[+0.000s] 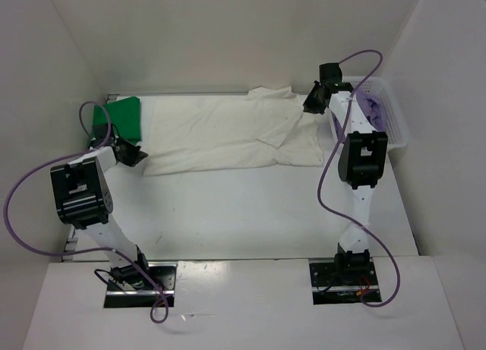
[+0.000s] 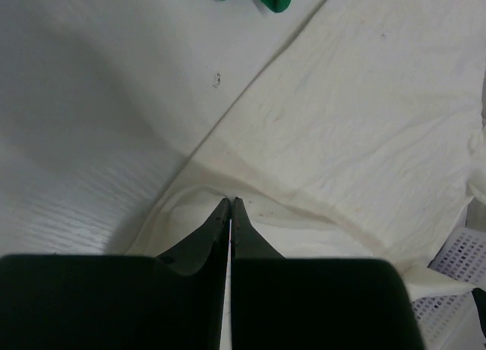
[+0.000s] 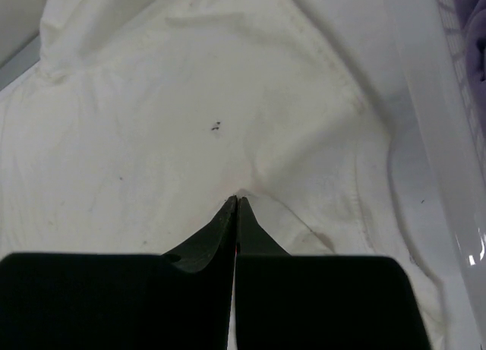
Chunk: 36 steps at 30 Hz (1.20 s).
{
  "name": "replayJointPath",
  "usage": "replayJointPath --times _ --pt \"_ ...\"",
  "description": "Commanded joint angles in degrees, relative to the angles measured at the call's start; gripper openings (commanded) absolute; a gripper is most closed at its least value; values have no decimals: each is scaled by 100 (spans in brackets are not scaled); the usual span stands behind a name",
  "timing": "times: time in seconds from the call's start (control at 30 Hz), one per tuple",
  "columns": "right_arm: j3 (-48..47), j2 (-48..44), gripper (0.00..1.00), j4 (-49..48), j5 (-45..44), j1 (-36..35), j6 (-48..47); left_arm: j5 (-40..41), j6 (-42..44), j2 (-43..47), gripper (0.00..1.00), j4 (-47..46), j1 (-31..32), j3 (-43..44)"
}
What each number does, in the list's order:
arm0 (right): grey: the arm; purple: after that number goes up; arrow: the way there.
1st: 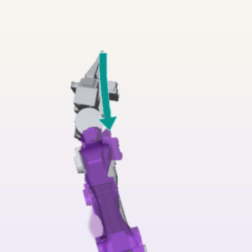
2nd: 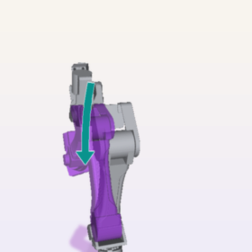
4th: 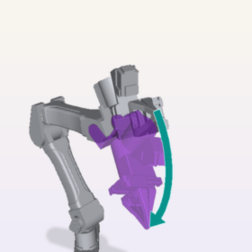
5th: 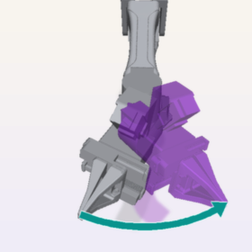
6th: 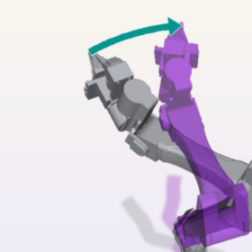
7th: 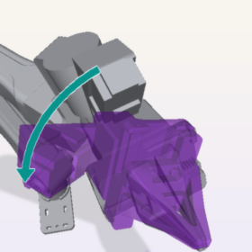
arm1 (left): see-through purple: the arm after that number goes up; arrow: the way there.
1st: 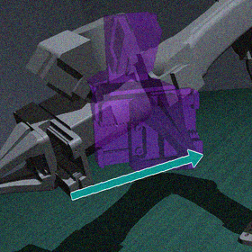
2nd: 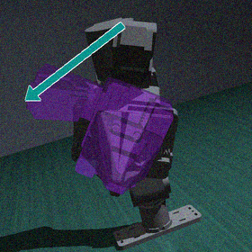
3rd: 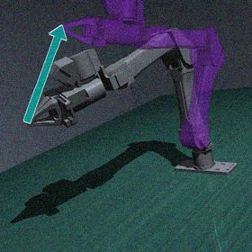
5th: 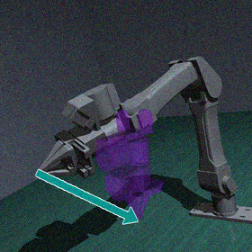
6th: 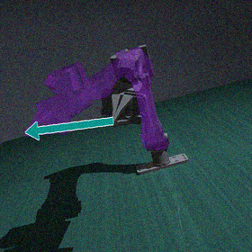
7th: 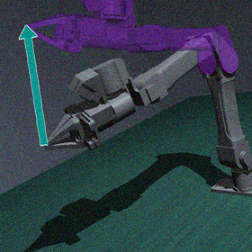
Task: Fold and stack the t-shirts
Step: Fold the flattened tshirt in 1/3 of the way
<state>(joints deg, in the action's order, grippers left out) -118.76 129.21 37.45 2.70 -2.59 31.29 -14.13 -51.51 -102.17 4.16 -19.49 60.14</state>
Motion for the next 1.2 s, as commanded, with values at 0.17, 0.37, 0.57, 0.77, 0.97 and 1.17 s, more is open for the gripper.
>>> replayJointPath --times 0.17,0.37,0.57,0.77,0.97,1.17 --pt "-709 149 16 236 -358 57 -114 376 -272 144 35 -513 147 253" --pt "-264 -649 37 19 -33 57 -114 805 -106 1329 53 -461 147 -211" --pt "3114 -2662 0 -941 73 57 105 430 36 2473 49 119 147 -1362" --pt "5140 -3779 0 -1380 195 57 228 95 -140 2325 45 14 85 -2173" --pt "6101 -4299 14 -1653 363 57 571 -107 -395 1588 46 -433 85 -2173" --pt "6698 -4413 37 -2127 -48 110 1107 7 -711 1349 50 -987 85 -2226"
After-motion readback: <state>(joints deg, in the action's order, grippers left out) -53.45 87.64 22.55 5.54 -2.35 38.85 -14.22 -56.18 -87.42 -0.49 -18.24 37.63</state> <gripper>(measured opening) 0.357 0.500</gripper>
